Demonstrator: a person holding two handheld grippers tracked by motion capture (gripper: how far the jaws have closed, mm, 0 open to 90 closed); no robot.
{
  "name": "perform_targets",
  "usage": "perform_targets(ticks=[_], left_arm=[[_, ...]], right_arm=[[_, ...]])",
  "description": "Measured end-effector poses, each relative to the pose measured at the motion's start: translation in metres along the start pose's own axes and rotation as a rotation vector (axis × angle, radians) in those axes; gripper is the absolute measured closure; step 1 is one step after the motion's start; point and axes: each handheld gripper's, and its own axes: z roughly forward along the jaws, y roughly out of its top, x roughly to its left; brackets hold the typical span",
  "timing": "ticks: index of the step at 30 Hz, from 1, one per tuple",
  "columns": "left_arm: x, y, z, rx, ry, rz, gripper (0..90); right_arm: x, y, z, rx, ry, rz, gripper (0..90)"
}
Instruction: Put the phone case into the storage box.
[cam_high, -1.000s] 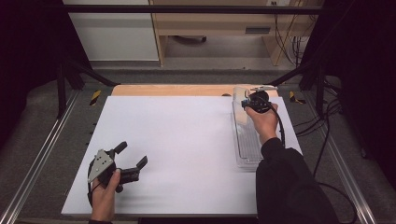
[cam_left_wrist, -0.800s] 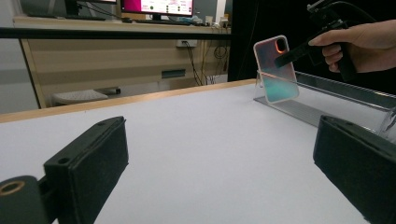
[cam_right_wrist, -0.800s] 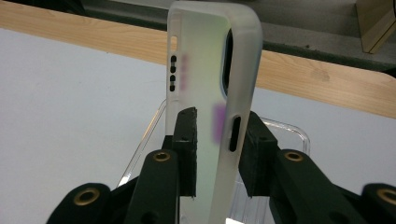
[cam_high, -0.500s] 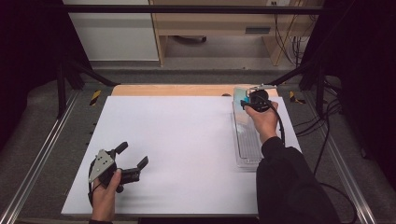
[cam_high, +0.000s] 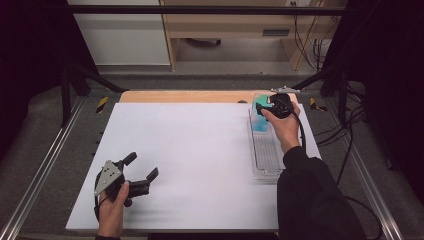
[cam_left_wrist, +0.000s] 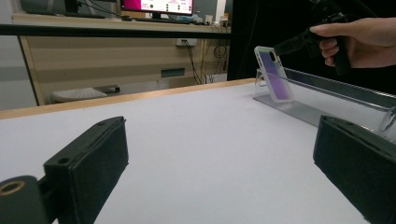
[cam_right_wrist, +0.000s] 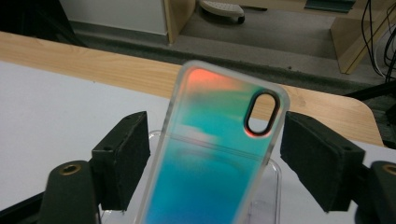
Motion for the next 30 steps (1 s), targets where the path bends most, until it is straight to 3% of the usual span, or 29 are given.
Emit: perform_targets(ticks=[12,25,30], left_arm=[[0.0,0.0,0.0,0.001,0.003,0.003,2.7],[0.0,0.0,0.0,0.001,-0.001,0.002,2.2],[0.0,0.0,-0.001,0.0,0.0,0.0,1.8]], right_arm=[[-0.004,0.009,-0.02,-0.058,0.036,0.032,18.5],[0.001,0.011,-0.029,-0.064,0.077,0.049,12.1],[0.001,0.012,-0.031,-0.046,0.111,0.085,8.3]])
